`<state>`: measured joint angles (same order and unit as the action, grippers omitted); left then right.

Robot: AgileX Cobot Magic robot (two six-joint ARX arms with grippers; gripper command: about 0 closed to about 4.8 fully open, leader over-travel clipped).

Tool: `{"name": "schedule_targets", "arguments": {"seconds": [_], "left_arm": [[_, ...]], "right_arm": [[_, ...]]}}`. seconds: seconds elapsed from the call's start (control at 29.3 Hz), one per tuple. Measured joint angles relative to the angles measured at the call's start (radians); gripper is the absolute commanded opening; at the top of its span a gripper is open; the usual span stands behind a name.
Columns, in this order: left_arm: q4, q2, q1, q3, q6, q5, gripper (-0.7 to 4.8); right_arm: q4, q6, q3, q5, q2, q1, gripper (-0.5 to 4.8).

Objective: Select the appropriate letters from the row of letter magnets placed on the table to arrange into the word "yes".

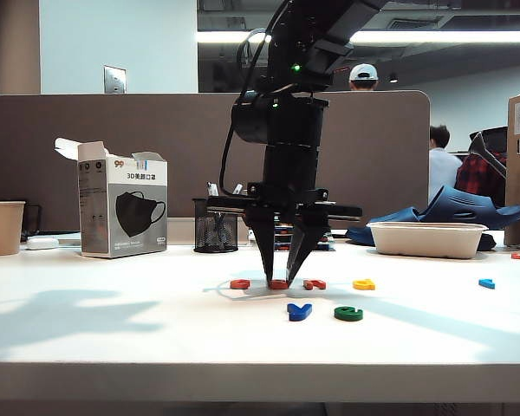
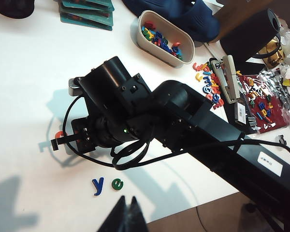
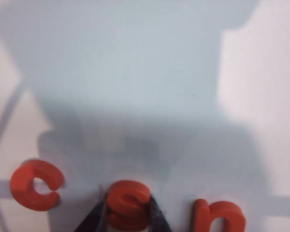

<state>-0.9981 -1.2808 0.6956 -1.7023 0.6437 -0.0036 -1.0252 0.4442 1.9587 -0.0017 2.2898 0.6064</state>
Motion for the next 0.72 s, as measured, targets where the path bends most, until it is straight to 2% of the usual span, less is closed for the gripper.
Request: {"name": "schedule_targets", "arguments": {"seconds": [0.72], "left_arm": [[0.000,0.000,0.000,0.000,0.000,0.000,-0.05]], "right_arm": [[-0.030,0.000,0.000,0.000,0.000,0.000,1.03]]}}
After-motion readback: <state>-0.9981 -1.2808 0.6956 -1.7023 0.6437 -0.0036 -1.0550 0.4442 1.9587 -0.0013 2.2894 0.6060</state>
